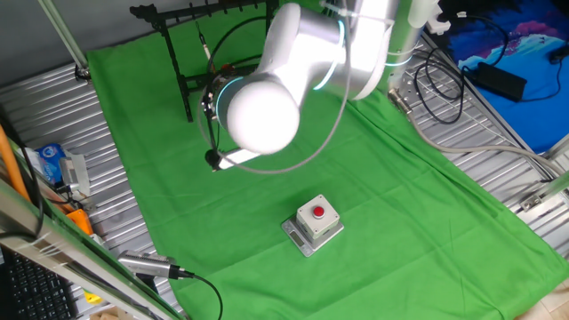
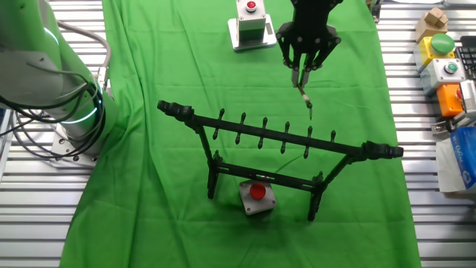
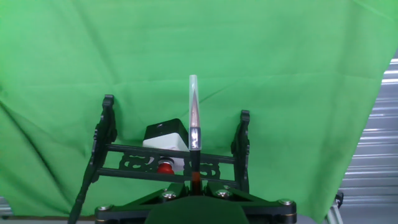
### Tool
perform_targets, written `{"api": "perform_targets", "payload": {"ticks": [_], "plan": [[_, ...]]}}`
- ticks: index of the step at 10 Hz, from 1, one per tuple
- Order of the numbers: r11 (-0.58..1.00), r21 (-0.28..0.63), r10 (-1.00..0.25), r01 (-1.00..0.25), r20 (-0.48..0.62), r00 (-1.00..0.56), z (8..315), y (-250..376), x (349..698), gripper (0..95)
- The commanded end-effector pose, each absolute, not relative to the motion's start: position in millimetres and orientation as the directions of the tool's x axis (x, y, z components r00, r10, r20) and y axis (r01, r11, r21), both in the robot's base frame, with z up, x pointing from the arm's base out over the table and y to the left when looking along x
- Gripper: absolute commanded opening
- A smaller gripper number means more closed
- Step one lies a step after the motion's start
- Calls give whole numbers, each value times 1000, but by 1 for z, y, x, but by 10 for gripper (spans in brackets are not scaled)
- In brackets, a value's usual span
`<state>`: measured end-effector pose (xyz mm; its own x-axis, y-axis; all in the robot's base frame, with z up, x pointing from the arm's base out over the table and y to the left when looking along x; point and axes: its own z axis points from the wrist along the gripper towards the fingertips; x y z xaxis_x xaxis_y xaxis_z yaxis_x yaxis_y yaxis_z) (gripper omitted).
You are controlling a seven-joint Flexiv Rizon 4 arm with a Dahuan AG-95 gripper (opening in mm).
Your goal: Place the brush on the pen rack
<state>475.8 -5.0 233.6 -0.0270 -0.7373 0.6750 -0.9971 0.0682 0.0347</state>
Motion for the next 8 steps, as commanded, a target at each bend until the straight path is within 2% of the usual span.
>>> {"api": "perform_targets", "payload": {"ticks": [1, 8], "plan": [[69, 36, -738, -997, 675, -27, 233, -4, 476, 0], [65, 1, -726, -998, 686, -47, 233, -5, 471, 0]]}}
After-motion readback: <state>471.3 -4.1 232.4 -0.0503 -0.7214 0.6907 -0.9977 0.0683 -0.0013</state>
